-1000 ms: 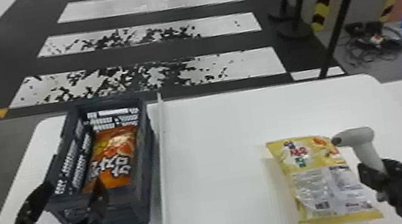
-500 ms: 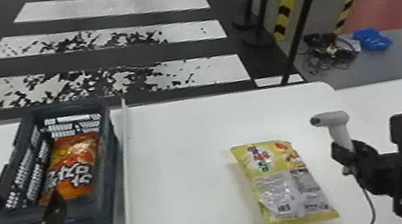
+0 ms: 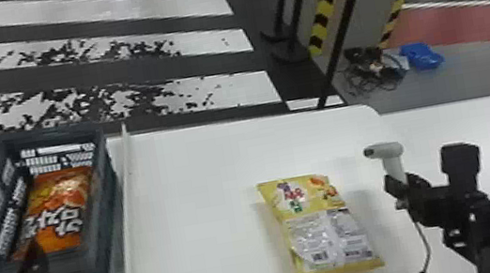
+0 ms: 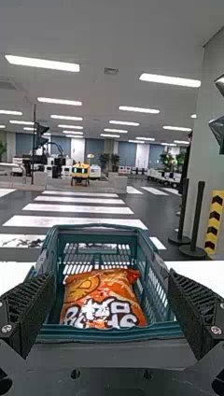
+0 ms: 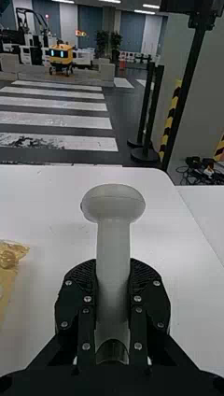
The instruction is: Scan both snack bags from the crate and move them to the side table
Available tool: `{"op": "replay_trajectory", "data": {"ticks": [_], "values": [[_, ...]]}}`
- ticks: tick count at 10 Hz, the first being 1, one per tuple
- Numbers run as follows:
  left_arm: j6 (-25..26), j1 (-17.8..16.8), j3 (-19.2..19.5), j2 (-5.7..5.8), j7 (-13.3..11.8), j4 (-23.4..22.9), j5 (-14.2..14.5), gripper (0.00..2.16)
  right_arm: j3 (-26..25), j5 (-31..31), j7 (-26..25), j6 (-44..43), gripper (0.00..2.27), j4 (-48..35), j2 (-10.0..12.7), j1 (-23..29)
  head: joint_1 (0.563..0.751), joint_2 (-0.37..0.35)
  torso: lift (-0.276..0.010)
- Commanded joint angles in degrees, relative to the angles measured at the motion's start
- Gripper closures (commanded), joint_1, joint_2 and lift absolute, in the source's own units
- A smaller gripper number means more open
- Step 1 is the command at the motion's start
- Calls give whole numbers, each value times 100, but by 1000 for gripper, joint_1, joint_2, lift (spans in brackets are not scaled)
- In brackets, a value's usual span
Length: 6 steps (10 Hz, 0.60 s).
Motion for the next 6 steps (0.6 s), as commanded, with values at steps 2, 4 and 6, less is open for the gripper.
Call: {"op": "replay_trajectory", "data": {"ticks": [2,4,6], "values": [[0,-16,-9,9,0,9,0,100,0,0,9,-185,2219,698,-178,-244,695,-270,-99],[0,-34,-9,9,0,18,0,100,0,0,9,-413,2219,1006,-222,-306,695,-287,-99],[0,-43,-9,26,9,18,0,100,9,0,9,-536,2219,1155,-222,-323,695,-293,-99]]}}
